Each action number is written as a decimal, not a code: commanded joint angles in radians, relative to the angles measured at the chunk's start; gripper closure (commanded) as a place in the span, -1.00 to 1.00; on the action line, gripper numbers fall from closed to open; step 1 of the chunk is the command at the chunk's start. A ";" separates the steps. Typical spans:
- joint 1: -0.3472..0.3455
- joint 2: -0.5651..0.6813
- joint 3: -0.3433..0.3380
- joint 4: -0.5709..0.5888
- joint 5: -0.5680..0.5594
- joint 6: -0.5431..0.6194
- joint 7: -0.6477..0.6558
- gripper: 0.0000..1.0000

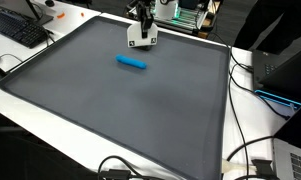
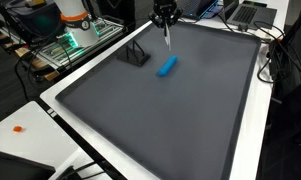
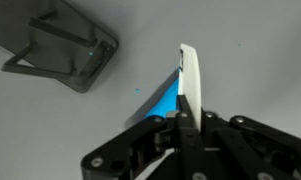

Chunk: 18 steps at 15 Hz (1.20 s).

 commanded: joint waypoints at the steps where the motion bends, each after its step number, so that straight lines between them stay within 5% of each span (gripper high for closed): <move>1: 0.013 0.106 -0.002 0.101 0.001 -0.022 -0.191 0.98; 10: 0.026 0.240 -0.023 0.247 -0.049 -0.134 -0.642 0.98; 18: 0.041 0.274 -0.037 0.268 -0.128 -0.132 -0.698 0.98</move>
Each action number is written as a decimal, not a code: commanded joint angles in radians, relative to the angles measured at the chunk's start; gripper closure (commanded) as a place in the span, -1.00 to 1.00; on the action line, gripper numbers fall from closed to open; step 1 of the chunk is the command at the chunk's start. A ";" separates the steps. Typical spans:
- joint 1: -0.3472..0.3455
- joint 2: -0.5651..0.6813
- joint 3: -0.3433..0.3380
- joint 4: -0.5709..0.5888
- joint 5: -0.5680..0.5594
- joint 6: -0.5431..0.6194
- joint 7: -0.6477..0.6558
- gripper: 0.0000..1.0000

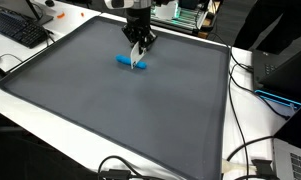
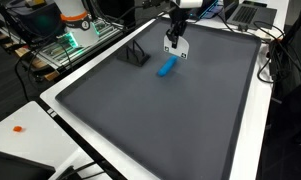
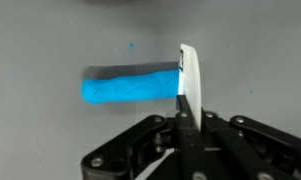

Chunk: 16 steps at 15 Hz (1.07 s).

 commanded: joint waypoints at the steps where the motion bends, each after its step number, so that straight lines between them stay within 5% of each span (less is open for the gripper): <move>1: 0.020 0.024 -0.017 0.016 -0.027 0.004 -0.018 0.98; 16: 0.037 0.080 -0.035 -0.031 -0.099 0.145 -0.076 0.98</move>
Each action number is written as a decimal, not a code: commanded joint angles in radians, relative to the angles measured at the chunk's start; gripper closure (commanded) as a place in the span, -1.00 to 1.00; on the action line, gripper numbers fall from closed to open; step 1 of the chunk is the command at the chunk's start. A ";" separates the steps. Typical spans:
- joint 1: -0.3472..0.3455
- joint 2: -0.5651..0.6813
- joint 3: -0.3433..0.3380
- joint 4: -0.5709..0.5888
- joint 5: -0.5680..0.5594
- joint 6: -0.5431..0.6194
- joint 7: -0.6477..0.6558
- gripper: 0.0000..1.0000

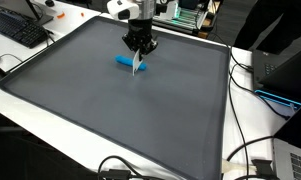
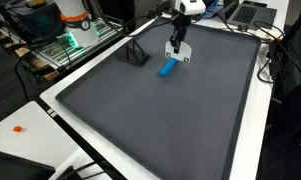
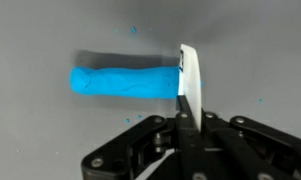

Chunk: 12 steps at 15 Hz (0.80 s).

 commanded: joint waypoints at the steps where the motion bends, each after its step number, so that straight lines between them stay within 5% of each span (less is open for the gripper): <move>1: 0.012 0.022 -0.022 -0.040 -0.031 0.066 -0.016 0.98; 7: 0.010 0.027 -0.031 -0.075 -0.030 0.120 -0.032 0.98; 12: 0.016 0.027 -0.035 -0.073 -0.033 0.058 -0.034 0.98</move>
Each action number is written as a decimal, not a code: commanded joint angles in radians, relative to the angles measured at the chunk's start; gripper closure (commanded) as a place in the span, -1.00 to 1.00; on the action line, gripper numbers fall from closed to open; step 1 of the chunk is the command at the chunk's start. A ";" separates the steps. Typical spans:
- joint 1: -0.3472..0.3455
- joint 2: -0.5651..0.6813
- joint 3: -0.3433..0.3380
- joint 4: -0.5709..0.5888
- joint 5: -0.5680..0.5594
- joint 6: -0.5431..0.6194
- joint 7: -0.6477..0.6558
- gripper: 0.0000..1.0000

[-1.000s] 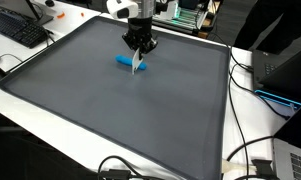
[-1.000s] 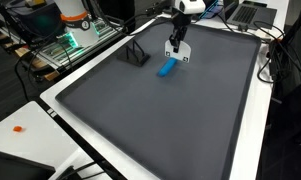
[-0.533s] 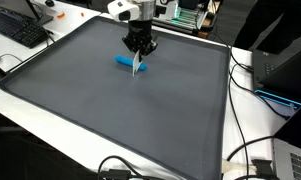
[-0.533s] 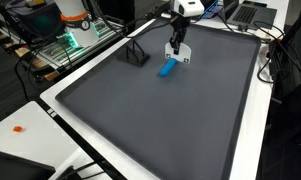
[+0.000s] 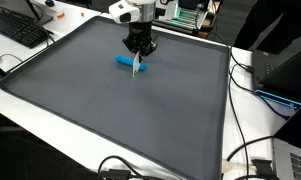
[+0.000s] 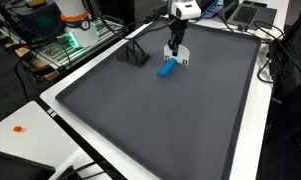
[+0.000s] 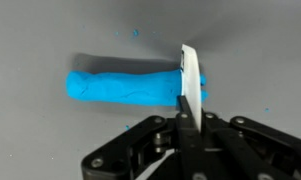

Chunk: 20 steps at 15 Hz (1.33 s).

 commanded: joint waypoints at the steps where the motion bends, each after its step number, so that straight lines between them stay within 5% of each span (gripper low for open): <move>1: 0.017 0.023 -0.025 -0.020 -0.034 -0.046 -0.008 0.98; 20: -0.022 -0.015 0.066 -0.001 0.235 -0.134 -0.165 0.98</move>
